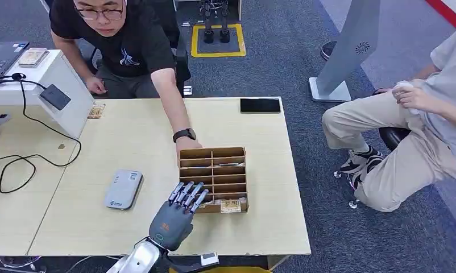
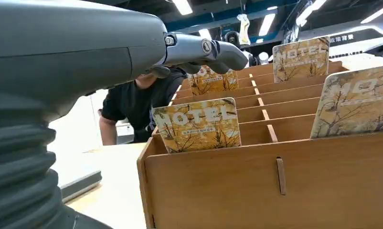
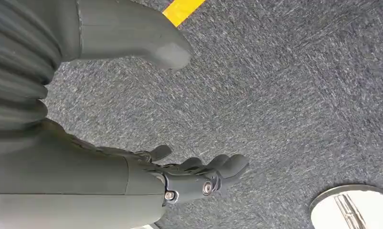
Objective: Pass the card to the sensor for recognition and then transmit it.
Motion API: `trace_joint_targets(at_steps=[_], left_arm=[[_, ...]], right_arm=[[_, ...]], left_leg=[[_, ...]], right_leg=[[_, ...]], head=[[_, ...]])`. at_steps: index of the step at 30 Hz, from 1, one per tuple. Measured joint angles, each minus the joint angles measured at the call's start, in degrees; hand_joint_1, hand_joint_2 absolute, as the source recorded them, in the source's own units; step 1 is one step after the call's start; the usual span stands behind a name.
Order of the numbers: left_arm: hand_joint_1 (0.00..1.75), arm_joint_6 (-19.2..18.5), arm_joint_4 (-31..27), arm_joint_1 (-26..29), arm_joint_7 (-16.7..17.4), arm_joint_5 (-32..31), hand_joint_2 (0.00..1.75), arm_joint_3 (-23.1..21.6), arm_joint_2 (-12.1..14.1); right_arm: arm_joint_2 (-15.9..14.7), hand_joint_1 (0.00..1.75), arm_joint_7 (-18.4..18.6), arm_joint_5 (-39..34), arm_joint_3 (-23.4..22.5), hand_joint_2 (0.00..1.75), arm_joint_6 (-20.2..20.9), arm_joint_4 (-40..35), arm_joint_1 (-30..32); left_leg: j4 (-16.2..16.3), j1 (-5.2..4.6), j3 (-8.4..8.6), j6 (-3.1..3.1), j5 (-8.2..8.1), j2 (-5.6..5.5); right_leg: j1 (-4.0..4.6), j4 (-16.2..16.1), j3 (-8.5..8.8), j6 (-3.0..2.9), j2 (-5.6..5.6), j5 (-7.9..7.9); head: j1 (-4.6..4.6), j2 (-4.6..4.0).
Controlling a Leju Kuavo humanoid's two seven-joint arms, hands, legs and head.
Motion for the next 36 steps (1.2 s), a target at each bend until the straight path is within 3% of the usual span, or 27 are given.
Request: trace_joint_targets(at_steps=[5, 6, 7, 12, 22, 36], left_arm=[[0.0, 0.0, 0.0, 0.0, 0.1, 0.0, 1.75, 0.0, 0.0], [0.31, 0.2, 0.0, 0.0, 0.6, 0.0, 1.75, 0.0, 0.0], [1.75, 0.6, 0.0, 0.0, 1.3, 0.0, 1.75, 0.0, 0.0], [1.75, 3.0, 0.1, -0.1, 4.2, 0.0, 1.75, 0.0, -0.3], [1.75, 3.5, 1.4, -1.8, 5.6, 0.0, 1.75, 0.0, -2.4], [1.75, 4.3, 3.3, -2.4, 2.6, 0.0, 1.75, 0.0, -4.1]], right_arm=[[0.0, 0.0, 0.0, 0.0, 0.0, 1.75, 0.0, 0.0, 0.0], [0.0, 0.0, 0.0, 0.0, 0.0, 1.75, 0.0, 0.0, 0.0], [0.0, 0.0, 0.0, 0.0, 0.0, 1.75, 0.0, 0.0, 0.0], [0.0, 0.0, 0.0, 0.5, 0.0, 1.75, 0.0, 0.0, 0.0], [0.0, 0.0, -0.2, 1.6, 0.0, 1.75, -0.2, 0.5, -0.1], [-0.1, 0.0, -0.7, 2.0, 0.0, 1.75, -0.4, 2.2, -0.4]], left_leg=[[0.0, 0.0, 0.0, 0.0, 0.0, 0.0], [0.0, 0.0, 0.0, 0.0, 0.0, 0.0], [0.0, 0.0, 0.0, 0.0, 0.0, 0.0], [0.0, 0.0, 0.0, 0.0, 0.0, 0.0], [0.0, 0.0, 0.0, 0.0, 0.0, 0.0], [0.0, 0.0, -0.01, 0.0, 0.0, 0.0]], right_leg=[[0.0, 0.0, 0.0, 0.0, 0.0, 0.0], [0.0, 0.0, 0.0, 0.0, 0.0, 0.0], [0.0, 0.0, 0.0, 0.0, 0.0, 0.0], [0.0, 0.0, 0.0, 0.0, 0.0, 0.0], [0.0, 0.0, 0.01, 0.0, -0.01, 0.0], [0.0, 0.0, 0.0, 0.0, -0.01, 0.0]], head=[[0.0, 0.0], [0.0, 0.0], [0.0, 0.0], [0.0, 0.0], [-0.02, 0.0], [-0.02, 0.0]])
